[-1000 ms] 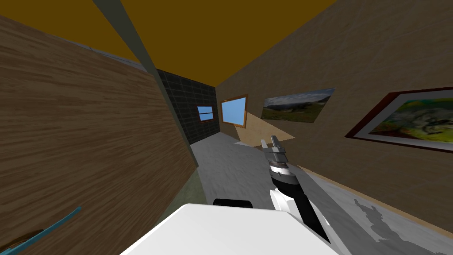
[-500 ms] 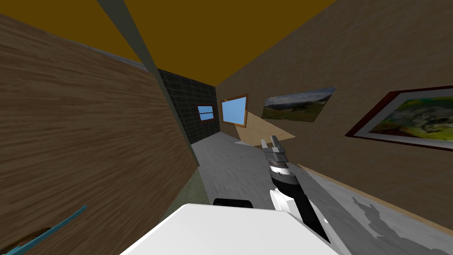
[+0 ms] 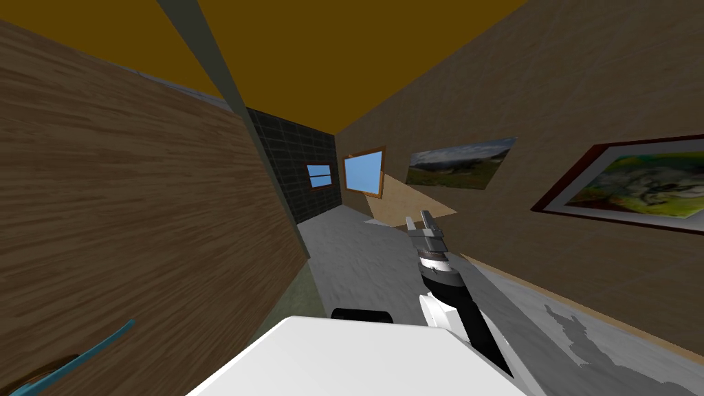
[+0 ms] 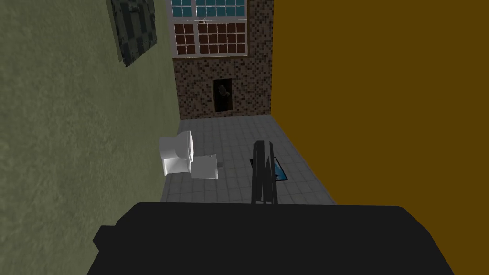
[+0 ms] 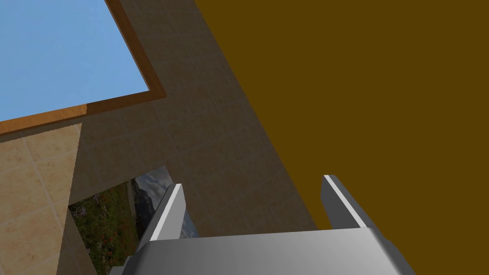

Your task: Push the door open

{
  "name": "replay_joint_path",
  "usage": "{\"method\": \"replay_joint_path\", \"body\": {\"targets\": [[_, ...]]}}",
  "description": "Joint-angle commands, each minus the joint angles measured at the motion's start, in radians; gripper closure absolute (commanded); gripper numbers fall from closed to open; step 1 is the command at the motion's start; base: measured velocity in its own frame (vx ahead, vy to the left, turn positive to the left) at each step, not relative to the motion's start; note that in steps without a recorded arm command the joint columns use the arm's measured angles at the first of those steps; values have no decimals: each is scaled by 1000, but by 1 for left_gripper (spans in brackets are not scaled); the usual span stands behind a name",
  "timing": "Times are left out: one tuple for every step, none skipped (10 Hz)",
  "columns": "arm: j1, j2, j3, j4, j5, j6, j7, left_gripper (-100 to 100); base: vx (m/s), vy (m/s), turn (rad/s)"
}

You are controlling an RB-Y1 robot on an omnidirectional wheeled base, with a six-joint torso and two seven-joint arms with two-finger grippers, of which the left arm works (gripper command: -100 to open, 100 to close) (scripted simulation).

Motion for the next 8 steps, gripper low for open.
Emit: {"method": "replay_joint_path", "body": {"targets": [[0, 0, 0, 0, 0, 0, -1, 100, 5, -7, 1], [0, 0, 0, 0, 0, 0, -1, 100, 0, 0, 0], [0, 0, 0, 0, 0, 0, -1, 100, 0, 0, 0], [0, 0, 0, 0, 0, 0, -1, 100, 0, 0, 0], [-9, 28, -8, 0, 24, -5, -44, -100, -4, 22, 111], [-9, 28, -8, 0, 24, -5, -44, -100, -6, 30, 57], [-13, 41, -11, 1, 37, -8, -65, -100, -7, 30, 54], [-19, 56, -13, 1, 51, -12, -87, -100, -1, 36, 103]]}}
